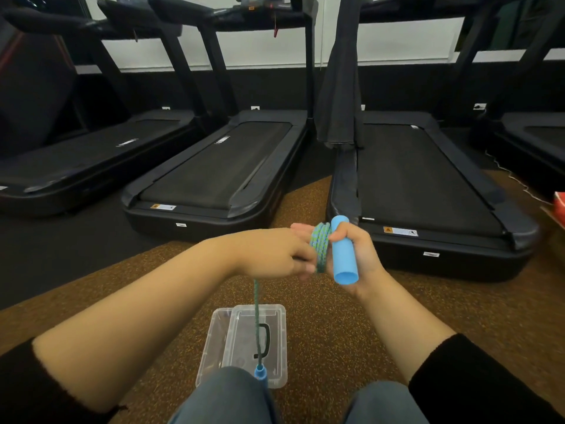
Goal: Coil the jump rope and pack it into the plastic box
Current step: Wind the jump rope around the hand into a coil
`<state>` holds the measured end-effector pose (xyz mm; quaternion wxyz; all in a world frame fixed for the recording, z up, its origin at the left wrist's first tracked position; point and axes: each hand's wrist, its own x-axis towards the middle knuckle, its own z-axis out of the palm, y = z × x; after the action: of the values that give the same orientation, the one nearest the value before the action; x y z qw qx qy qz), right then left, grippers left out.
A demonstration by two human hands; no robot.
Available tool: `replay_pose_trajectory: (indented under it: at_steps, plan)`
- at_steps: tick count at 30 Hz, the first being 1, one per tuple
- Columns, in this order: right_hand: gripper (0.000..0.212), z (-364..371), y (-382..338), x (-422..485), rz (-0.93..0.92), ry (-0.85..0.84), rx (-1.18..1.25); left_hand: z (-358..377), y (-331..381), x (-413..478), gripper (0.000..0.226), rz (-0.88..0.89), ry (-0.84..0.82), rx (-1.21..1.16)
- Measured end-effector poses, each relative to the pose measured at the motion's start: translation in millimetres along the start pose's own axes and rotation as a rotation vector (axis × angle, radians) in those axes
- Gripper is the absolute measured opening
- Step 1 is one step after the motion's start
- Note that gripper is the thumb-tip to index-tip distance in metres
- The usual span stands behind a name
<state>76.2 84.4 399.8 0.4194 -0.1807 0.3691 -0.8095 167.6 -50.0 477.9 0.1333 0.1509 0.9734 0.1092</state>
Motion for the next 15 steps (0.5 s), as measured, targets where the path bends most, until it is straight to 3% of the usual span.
replay_pose_trajectory:
  at_steps: [3, 8, 12, 15]
  plan:
    - [0.051, 4, 4, -7, 0.043, 0.004, -0.136, -4, -6, -2, 0.021, 0.004, 0.025, -0.082]
    - [0.095, 10, -6, -4, -0.106, 0.074, 0.117, 8, 7, 1, 0.019, 0.009, -0.088, 0.036]
    - [0.091, 5, -10, 3, -0.176, 0.041, 0.392, 16, 15, 3, 0.017, 0.003, -0.078, 0.153]
    - [0.098, 2, -1, 5, -0.139, 0.048, 0.335, 12, 14, 3, 0.019, 0.0, -0.037, 0.137]
